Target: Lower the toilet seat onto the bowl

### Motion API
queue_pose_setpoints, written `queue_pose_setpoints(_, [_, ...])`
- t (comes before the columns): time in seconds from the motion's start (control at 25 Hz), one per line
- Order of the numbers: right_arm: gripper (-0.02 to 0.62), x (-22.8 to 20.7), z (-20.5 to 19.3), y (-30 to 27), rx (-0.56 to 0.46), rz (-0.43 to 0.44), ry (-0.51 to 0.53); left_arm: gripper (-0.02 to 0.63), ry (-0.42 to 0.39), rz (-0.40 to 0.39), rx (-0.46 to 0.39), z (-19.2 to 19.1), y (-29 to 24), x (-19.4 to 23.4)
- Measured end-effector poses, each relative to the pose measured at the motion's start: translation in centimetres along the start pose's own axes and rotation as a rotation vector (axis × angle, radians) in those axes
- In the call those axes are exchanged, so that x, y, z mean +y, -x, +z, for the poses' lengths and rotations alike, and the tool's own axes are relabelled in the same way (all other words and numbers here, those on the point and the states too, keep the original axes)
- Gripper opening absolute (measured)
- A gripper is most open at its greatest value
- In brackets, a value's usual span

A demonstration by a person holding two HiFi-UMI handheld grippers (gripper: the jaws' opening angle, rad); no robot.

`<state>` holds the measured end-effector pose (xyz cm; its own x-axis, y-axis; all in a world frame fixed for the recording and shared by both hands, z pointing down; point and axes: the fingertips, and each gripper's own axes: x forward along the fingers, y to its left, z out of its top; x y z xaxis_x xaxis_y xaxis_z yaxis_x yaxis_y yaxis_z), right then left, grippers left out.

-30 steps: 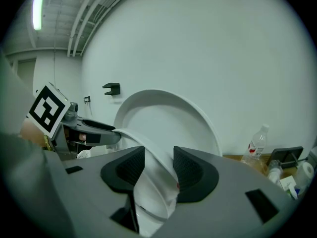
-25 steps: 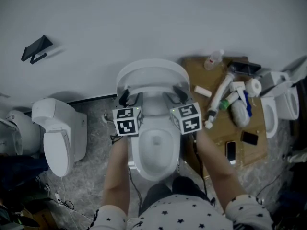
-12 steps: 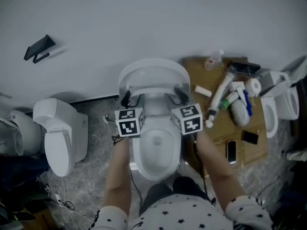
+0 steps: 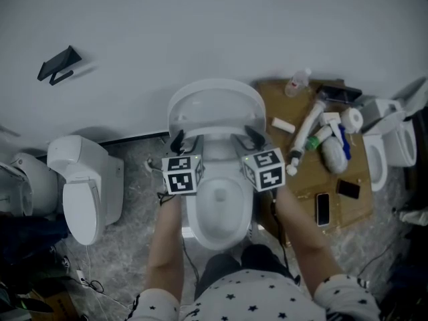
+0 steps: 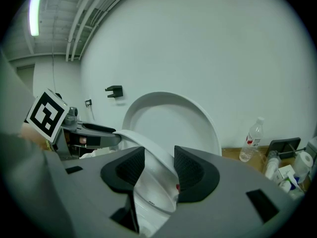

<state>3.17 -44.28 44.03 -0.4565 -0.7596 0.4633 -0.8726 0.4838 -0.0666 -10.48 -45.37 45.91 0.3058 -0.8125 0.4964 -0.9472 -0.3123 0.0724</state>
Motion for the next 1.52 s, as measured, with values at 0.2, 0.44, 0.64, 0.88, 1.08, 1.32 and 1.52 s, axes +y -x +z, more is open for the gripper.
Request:
queue_pose_setpoints(0.2, [0.176, 0.6, -0.5, 1.0, -0.001, -0.002, 0.003, 0.212, -0.005, 0.001, -0.004, -0.6, 1.1, -0.4])
queue_pose_setpoints(0.44, [0.176, 1.5, -1.2, 2.2, 0.004, 0.000, 0.013, 0.213, -0.017, 0.007, 0.000, -1.5, 2.4, -0.7])
queue_pose_setpoints(0.64, [0.178, 2.2, -1.8, 3.2, 0.007, 0.000, 0.017, 0.213, -0.018, 0.004, 0.010, -2.2, 3.5, -1.1])
queue_pose_setpoints(0.88, [0.179, 3.1, -2.5, 4.3, 0.009, 0.005, 0.030, 0.213, -0.022, 0.007, 0.006, -3.2, 4.7, -1.5])
queue_pose_setpoints(1.08, [0.181, 3.7, -3.1, 5.1, 0.012, 0.009, 0.041, 0.213, -0.035, 0.009, 0.017, -3.9, 5.7, -1.8])
queue_pose_setpoints(1.32, [0.181, 4.3, -4.1, 5.9, 0.025, 0.004, 0.057, 0.214, -0.042, 0.013, 0.020, -4.7, 6.8, -2.1])
queue_pose_setpoints(1.52, [0.183, 5.1, -4.7, 6.8, 0.031, 0.005, 0.059, 0.215, -0.049, 0.008, 0.025, -5.5, 7.7, -2.5])
